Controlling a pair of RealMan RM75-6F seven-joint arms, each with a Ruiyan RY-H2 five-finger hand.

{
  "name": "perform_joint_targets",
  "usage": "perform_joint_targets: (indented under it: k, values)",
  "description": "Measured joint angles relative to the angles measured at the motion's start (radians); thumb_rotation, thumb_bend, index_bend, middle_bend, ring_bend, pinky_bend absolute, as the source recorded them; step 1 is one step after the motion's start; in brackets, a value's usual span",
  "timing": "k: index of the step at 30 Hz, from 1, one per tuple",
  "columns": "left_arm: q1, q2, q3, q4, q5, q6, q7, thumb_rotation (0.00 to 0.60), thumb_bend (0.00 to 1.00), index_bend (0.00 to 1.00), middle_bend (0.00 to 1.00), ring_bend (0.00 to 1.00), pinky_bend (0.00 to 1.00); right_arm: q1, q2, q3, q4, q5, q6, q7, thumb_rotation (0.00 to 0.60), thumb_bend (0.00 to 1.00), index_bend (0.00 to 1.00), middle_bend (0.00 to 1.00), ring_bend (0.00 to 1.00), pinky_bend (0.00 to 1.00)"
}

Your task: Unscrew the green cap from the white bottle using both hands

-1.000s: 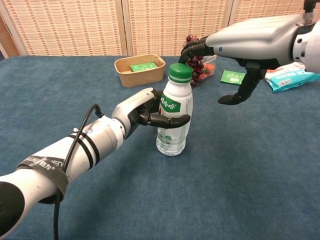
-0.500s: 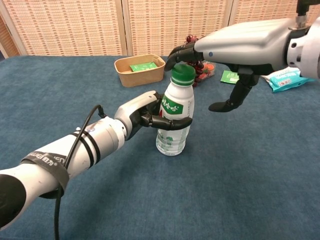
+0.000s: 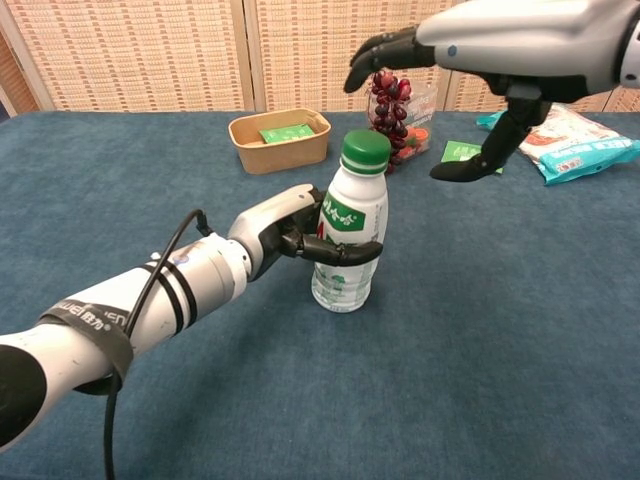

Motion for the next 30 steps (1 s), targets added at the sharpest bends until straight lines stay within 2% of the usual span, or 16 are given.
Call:
perform_joint_targets:
  k: [5, 18, 25, 30]
  values:
    - [0.001, 0.000, -0.001, -0.006, -0.009, 0.002, 0.011, 0.600, 0.85, 0.80, 0.93, 0.39, 0.00, 0.002, 0.011, -0.013, 0.016, 0.041, -0.033, -0.004, 0.600, 0.21, 0.12, 0.00, 0.00, 0.00]
    - [-0.008, -0.006, -0.014, 0.012, -0.040, -0.017, 0.025, 0.600, 0.85, 0.80, 0.93, 0.39, 0.00, 0.023, -0.009, -0.022, -0.008, 0.037, -0.064, -0.017, 0.600, 0.21, 0.12, 0.00, 0.00, 0.00]
    - [-0.013, -0.010, -0.015, 0.024, -0.039, -0.020, 0.030, 0.600, 0.85, 0.80, 0.93, 0.39, 0.00, 0.021, -0.017, -0.022, -0.033, -0.016, -0.056, -0.011, 0.600, 0.21, 0.12, 0.00, 0.00, 0.00]
    - [-0.015, -0.014, -0.017, 0.039, -0.046, -0.019, 0.040, 0.600, 0.85, 0.80, 0.93, 0.39, 0.00, -0.003, -0.006, -0.032, -0.048, -0.100, -0.029, 0.008, 0.600, 0.21, 0.12, 0.00, 0.00, 0.00]
